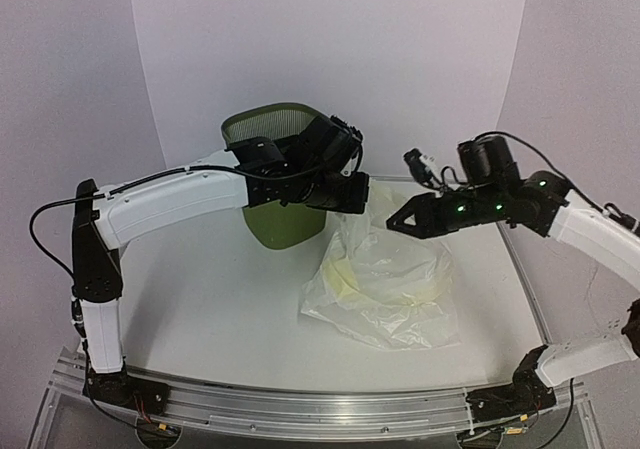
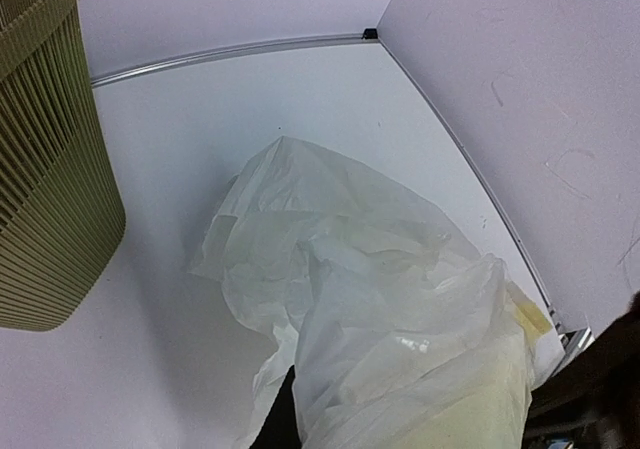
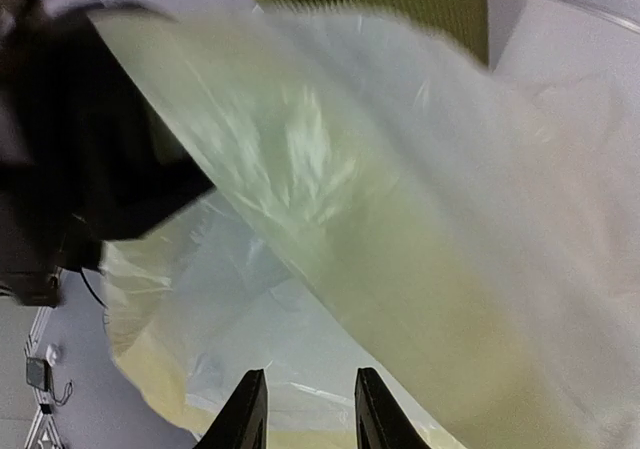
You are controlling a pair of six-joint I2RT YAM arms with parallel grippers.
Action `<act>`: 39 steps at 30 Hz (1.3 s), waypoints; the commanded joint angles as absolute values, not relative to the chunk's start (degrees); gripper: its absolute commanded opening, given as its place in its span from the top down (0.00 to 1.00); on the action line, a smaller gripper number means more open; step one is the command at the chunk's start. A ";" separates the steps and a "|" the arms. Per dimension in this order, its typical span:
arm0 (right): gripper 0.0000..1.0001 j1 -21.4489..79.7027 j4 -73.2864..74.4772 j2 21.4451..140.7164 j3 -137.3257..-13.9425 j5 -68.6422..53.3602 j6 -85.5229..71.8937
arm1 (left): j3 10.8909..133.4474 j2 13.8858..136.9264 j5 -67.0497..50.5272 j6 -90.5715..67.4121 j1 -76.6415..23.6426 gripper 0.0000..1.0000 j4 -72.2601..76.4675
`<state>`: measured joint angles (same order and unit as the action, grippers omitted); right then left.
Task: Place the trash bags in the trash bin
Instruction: Unfold the trash bag at the center of the board.
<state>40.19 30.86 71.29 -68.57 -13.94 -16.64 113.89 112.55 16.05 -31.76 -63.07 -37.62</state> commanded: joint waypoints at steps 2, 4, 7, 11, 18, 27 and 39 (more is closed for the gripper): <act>0.70 50.50 16.82 73.91 -61.91 0.30 -20.96 | 120.17 114.18 14.11 -36.39 -63.30 1.00 -43.60; 0.70 51.23 11.65 75.12 -60.08 5.39 -21.87 | 119.67 113.86 11.93 -37.03 -63.29 1.00 -43.29; 0.70 52.43 8.14 77.30 -60.02 13.98 -20.56 | 118.65 113.11 10.52 -37.71 -63.30 1.00 -43.10; 0.71 52.53 7.02 81.85 -59.37 18.29 -19.63 | 117.52 111.69 9.80 -38.09 -63.31 1.00 -41.79; 0.70 52.49 7.56 88.54 -53.51 16.16 -22.85 | 120.62 109.17 18.01 -36.44 -63.28 1.00 -42.58; 0.65 50.30 31.80 86.76 -58.23 34.83 -20.69 | 119.93 102.36 39.73 -32.01 -62.70 1.00 -46.25; 0.65 41.57 51.22 76.21 -70.91 32.48 -16.32 | 108.29 92.26 41.48 -21.77 -62.49 1.00 -39.08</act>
